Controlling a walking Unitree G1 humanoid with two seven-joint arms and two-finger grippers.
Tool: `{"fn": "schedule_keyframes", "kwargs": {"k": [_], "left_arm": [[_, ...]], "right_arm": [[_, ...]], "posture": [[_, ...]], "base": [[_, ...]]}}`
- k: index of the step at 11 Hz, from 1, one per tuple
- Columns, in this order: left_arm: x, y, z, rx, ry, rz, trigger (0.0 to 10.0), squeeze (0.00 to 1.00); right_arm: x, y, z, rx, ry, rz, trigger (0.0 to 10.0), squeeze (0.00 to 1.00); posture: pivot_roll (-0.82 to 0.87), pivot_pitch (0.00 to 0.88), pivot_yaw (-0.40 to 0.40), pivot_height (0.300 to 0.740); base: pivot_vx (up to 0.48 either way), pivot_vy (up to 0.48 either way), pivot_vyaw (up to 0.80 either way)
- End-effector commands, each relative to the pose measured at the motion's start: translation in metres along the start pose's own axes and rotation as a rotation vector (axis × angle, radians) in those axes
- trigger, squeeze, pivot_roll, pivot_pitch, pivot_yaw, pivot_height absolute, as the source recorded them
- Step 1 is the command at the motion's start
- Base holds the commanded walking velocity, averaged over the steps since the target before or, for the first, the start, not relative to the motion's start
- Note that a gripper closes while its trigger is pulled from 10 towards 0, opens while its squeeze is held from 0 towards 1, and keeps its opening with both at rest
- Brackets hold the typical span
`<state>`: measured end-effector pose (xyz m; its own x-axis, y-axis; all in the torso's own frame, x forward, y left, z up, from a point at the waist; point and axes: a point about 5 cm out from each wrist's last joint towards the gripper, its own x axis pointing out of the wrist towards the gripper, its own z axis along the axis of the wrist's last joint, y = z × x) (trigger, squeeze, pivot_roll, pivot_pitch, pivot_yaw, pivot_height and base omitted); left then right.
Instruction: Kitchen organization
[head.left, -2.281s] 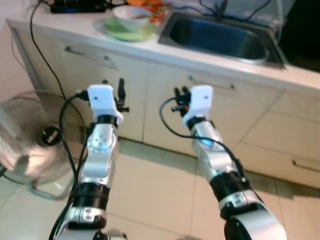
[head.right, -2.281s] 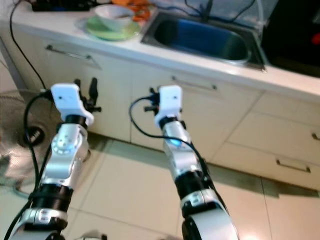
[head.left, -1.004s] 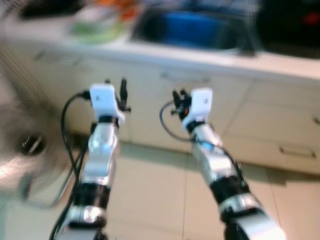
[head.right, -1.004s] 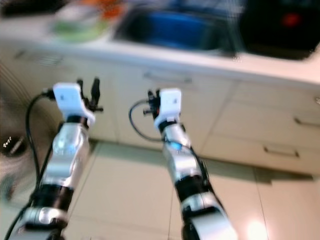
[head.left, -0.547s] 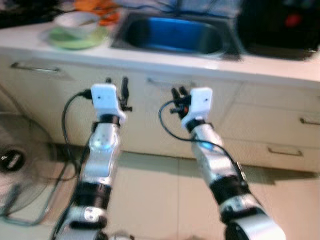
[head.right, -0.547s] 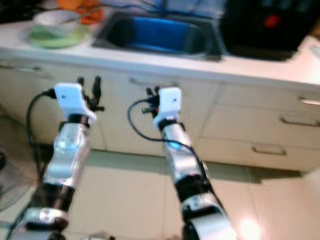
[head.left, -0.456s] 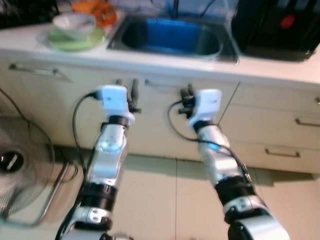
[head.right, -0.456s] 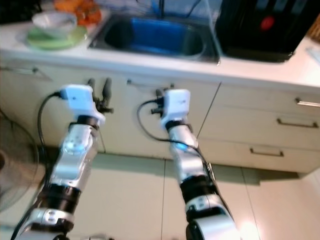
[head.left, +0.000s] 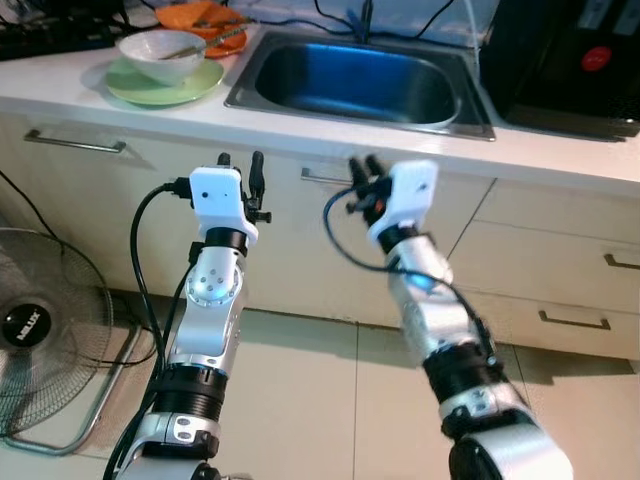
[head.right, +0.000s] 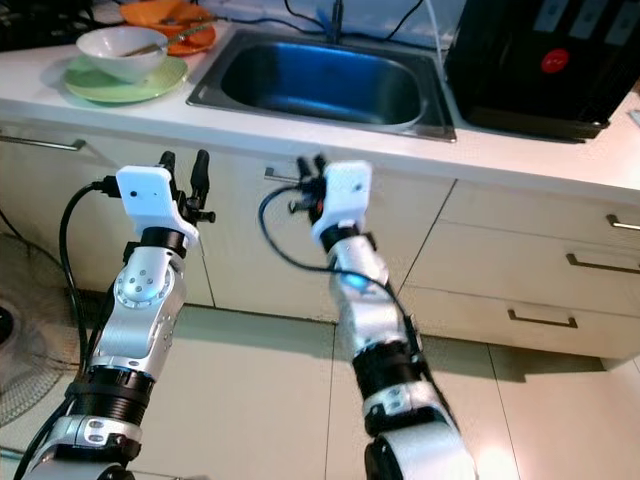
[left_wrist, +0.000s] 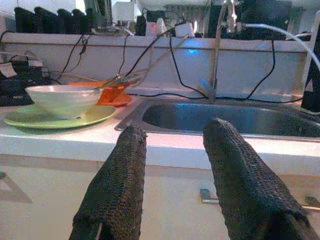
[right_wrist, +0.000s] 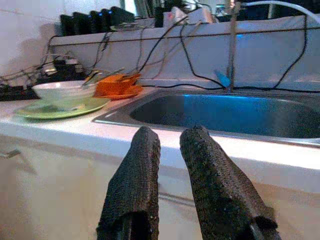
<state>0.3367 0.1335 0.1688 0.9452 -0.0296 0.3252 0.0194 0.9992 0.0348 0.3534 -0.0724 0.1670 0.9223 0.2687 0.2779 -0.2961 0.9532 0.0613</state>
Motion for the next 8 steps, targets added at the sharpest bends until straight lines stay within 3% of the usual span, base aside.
{"fn": "schedule_keyframes", "kwargs": {"k": [1,2,8], "left_arm": [[0.0012,0.0018,0.0062,0.001,-0.028,0.014,10.0,0.00],[0.0010,0.0034,0.0058,0.000,-0.027,0.021,10.0,0.00],[0.0014,0.0056,0.0062,0.004,-0.025,0.040,10.0,0.00]], "right_arm": [[0.0011,-0.0100,0.0049,0.007,-0.018,-0.036,10.0,0.00],[0.0008,-0.0135,0.0054,0.005,-0.017,-0.044,10.0,0.00],[-0.0019,-0.0053,0.0052,-0.064,-0.030,0.006,10.0,0.00]], "posture": [[0.06,0.049,-0.057,0.740],[0.05,0.055,-0.053,0.740],[0.06,0.075,-0.062,0.740]], "base": [[0.304,0.000,0.00],[0.311,0.000,-0.80],[0.329,0.000,0.00]]}}
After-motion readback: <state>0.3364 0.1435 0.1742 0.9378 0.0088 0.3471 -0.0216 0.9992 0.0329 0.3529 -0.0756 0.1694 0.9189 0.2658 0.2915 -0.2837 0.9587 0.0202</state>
